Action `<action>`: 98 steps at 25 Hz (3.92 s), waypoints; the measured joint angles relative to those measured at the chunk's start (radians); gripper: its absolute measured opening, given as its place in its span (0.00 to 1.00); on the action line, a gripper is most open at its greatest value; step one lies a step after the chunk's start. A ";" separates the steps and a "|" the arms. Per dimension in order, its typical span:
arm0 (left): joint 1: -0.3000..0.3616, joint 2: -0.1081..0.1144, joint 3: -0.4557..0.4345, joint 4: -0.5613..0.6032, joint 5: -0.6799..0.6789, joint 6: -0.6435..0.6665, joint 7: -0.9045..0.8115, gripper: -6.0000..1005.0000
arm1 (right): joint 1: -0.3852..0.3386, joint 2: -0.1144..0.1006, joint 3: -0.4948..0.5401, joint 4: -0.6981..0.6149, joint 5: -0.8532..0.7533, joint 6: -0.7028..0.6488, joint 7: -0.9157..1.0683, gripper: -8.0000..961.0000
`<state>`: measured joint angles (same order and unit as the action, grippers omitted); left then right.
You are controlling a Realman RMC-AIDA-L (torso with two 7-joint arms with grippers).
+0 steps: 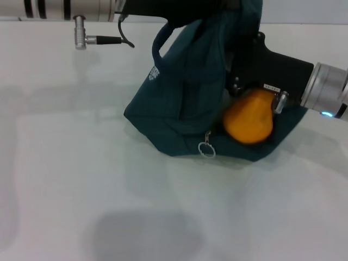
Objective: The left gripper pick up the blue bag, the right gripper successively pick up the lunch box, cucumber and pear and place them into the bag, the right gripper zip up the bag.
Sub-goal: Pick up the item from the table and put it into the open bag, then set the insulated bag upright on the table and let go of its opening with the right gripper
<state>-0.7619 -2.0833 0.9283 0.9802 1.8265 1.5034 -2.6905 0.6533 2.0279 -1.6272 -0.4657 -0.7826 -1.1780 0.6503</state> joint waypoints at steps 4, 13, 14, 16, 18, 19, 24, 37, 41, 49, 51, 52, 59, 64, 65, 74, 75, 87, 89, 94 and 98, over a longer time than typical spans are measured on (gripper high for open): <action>0.009 -0.001 0.000 0.000 -0.004 0.006 0.000 0.08 | -0.008 0.000 -0.002 0.000 0.018 -0.001 0.000 0.22; 0.013 0.001 0.000 0.000 -0.011 0.006 0.000 0.08 | -0.033 0.000 -0.002 -0.007 0.024 -0.006 0.000 0.36; 0.013 0.002 0.000 0.000 -0.011 0.006 0.000 0.08 | -0.034 0.000 -0.002 -0.008 0.024 -0.007 0.000 0.36; 0.013 0.002 0.000 0.000 -0.011 0.006 0.000 0.08 | -0.035 0.000 -0.002 -0.009 0.024 -0.007 0.000 0.36; 0.012 0.002 0.000 0.000 -0.011 0.006 0.000 0.08 | -0.035 0.000 -0.002 -0.010 0.024 -0.007 0.000 0.36; 0.012 0.002 0.000 0.000 -0.011 0.006 0.000 0.08 | -0.035 0.000 -0.002 -0.010 0.024 -0.005 0.000 0.36; 0.011 0.001 0.000 0.000 -0.011 0.006 0.000 0.08 | -0.035 0.000 -0.001 -0.010 0.024 -0.003 -0.001 0.36; 0.000 0.000 0.000 -0.001 -0.012 -0.005 0.010 0.08 | -0.031 0.000 -0.001 -0.001 0.024 0.022 -0.008 0.35; -0.001 -0.001 0.000 -0.001 -0.012 -0.005 0.010 0.08 | -0.029 0.000 0.000 -0.001 0.023 0.024 -0.009 0.35; -0.001 -0.003 0.001 -0.003 -0.012 -0.016 0.011 0.08 | -0.028 -0.001 0.008 0.000 0.023 0.028 -0.013 0.35; -0.008 -0.003 0.001 -0.010 -0.012 -0.017 0.011 0.08 | -0.029 -0.002 0.010 0.000 0.023 0.034 -0.014 0.35; -0.016 -0.003 0.001 -0.020 -0.013 -0.018 0.013 0.08 | -0.031 -0.002 0.011 0.000 0.023 0.041 -0.018 0.35; -0.062 0.000 0.001 -0.092 -0.014 -0.032 0.031 0.08 | -0.032 0.000 0.012 -0.007 0.027 0.076 -0.060 0.35; -0.074 0.001 0.001 -0.093 -0.014 -0.032 0.029 0.08 | -0.028 -0.003 0.012 -0.010 0.047 0.081 -0.074 0.35; -0.074 0.001 0.001 -0.093 -0.014 -0.032 0.028 0.08 | -0.027 -0.003 0.014 -0.010 0.048 0.081 -0.080 0.35; -0.073 0.002 0.001 -0.098 -0.020 -0.018 0.010 0.08 | -0.023 -0.002 0.024 -0.013 0.050 0.082 -0.118 0.35; -0.071 0.002 0.001 -0.098 -0.024 -0.014 0.008 0.08 | -0.019 -0.002 0.024 -0.013 0.050 0.087 -0.123 0.35; -0.044 0.001 -0.002 -0.110 -0.043 0.006 0.000 0.08 | -0.017 -0.001 0.038 -0.023 0.049 0.086 -0.143 0.35; -0.043 0.001 0.000 -0.113 -0.048 0.006 0.002 0.08 | -0.015 -0.001 0.038 -0.024 0.049 0.087 -0.143 0.35; -0.041 -0.001 0.001 -0.117 -0.054 0.014 0.004 0.08 | 0.003 0.001 0.032 -0.024 0.049 0.085 -0.147 0.35; -0.040 -0.003 0.001 -0.118 -0.054 0.023 0.005 0.08 | 0.017 0.001 0.033 -0.027 0.049 0.080 -0.163 0.35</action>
<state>-0.8015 -2.0859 0.9295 0.8625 1.7727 1.5263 -2.6860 0.6704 2.0284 -1.5940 -0.4923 -0.7334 -1.0981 0.4876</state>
